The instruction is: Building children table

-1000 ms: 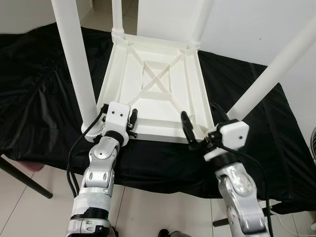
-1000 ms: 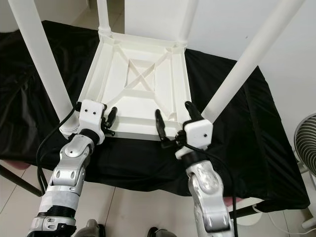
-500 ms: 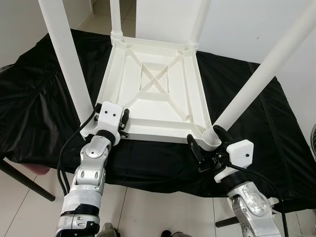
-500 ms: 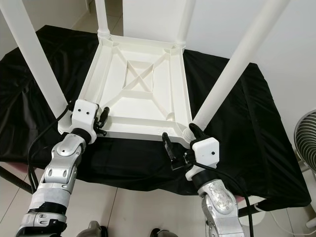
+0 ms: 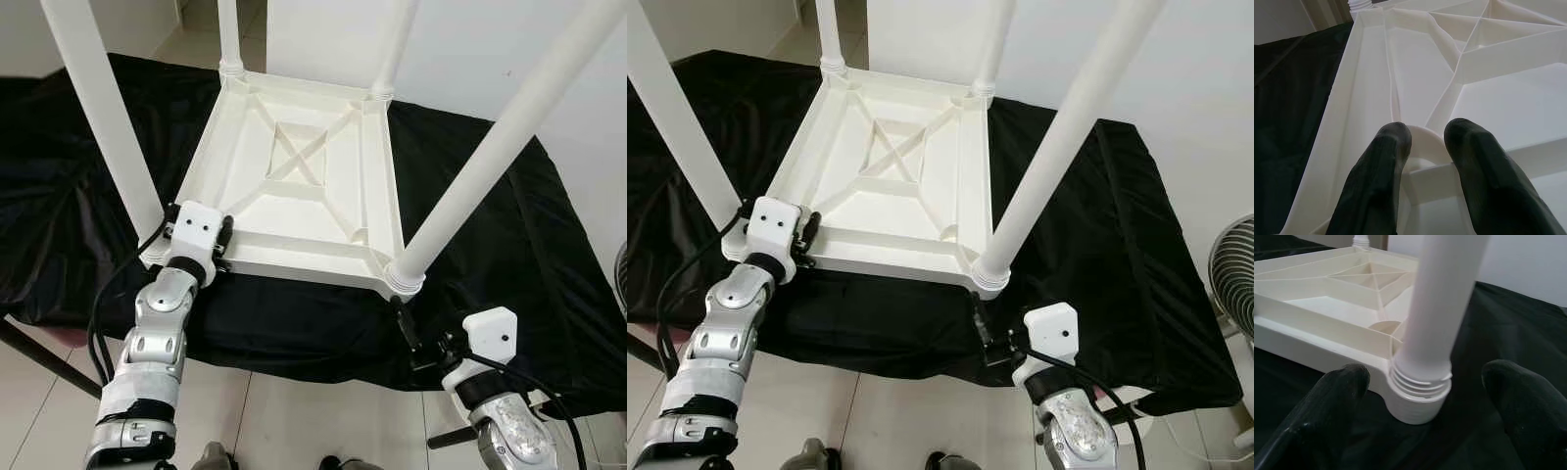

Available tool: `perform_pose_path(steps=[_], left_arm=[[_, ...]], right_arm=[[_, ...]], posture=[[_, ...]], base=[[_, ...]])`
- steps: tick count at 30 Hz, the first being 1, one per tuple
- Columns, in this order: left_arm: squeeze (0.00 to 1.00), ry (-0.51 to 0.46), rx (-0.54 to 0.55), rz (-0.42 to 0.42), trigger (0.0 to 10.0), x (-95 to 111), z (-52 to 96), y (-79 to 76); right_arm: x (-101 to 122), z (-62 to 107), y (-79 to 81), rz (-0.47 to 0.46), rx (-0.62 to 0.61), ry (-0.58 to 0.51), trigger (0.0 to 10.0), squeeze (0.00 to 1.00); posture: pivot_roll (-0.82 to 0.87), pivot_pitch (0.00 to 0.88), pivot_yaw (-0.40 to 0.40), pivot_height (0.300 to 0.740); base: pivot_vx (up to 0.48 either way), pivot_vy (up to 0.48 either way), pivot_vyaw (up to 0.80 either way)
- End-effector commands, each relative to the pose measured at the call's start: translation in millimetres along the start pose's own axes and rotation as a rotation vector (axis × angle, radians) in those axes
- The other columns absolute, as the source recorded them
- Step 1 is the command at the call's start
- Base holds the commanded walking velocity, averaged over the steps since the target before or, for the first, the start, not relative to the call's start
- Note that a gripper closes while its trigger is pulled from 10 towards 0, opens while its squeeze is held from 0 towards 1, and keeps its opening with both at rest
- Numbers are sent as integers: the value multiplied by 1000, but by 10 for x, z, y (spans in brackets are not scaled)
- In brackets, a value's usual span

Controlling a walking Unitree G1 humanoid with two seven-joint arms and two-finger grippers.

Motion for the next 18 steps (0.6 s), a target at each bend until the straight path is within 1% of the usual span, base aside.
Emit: perform_pose_path(steps=[1,4,6,7,8,9,10,12,18], left_arm=[[0,-31,119,7,10000,16,-6,92],[0,-34,90,12,10000,24,-24,13],[0,-34,90,12,10000,24,-24,13],[0,-37,78,21,10000,35,-29,-32],[0,-37,78,21,10000,35,-29,-32],[0,-40,57,29,10000,43,-35,-98],[0,-40,57,29,10000,43,-35,-98],[0,-46,28,42,10000,62,-38,-203],[0,-51,12,59,10000,68,-33,-278]], right_arm=[[50,23,-90,21,-47,-13,10000,0],[118,-21,-176,36,-84,-38,10000,0],[118,-21,-176,36,-84,-38,10000,0],[170,-65,-210,40,-96,-58,10000,0],[170,-65,-210,40,-96,-58,10000,0],[234,-126,-230,44,-104,-86,10000,0],[234,-126,-230,44,-104,-86,10000,0],[331,-232,-256,48,-119,-129,10000,0],[401,-322,-275,51,-128,-161,10000,0]], posture=[[11,113,-35,740],[5,114,-32,740],[5,114,-32,740],[5,114,-29,740],[5,114,-29,740],[9,113,-30,740],[9,113,-30,740],[19,111,-35,740],[28,110,-39,740]], base=[[0,0,0],[0,0,0],[0,0,0],[0,0,0],[0,0,0],[0,0,0],[0,0,0],[0,0,0],[0,0,0]])
Point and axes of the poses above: a point about 5 cm out from each wrist's last joint towards the gripper, its own z axis pointing back from the gripper into the wrist, its own x axis along the axis of the wrist's last joint, y = z × x, the point moved 4 cm from there along -z, pointing out of the wrist towards the gripper, and after that the axes turned 15 degrees about z, right-handed, at the moved point
